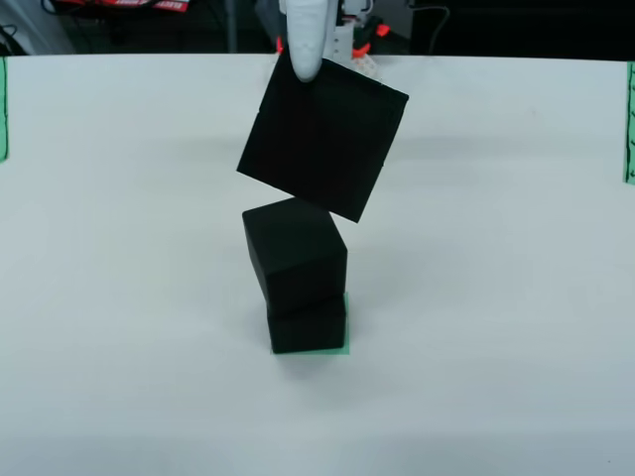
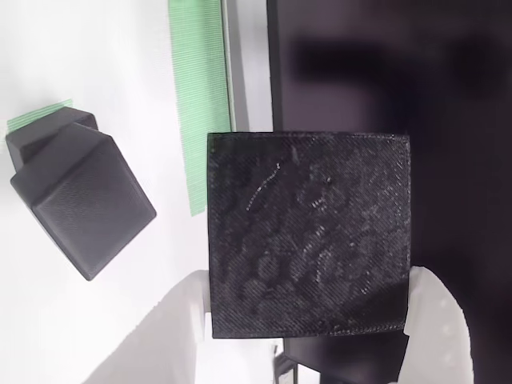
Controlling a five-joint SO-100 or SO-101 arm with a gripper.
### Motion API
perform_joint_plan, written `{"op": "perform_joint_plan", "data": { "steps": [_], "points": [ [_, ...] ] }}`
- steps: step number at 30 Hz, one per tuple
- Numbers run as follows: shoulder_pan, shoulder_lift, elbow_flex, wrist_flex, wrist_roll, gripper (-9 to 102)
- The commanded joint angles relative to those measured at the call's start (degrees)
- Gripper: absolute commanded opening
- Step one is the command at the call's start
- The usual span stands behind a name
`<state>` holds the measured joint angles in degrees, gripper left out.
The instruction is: Stack 3 Blocks on the chosen place.
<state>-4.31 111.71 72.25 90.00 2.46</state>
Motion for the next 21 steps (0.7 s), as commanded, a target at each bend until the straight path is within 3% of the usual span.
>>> {"op": "perform_joint_plan", "data": {
  "steps": [1,7,21],
  "points": [
    [-0.7,1.8,1.8,0.1,-0.4,22],
    [-1.1,5.8,6.4,0.1,-2.0,22],
    [3.6,9.1,13.5,0.1,-18.5,22]
  ]
}}
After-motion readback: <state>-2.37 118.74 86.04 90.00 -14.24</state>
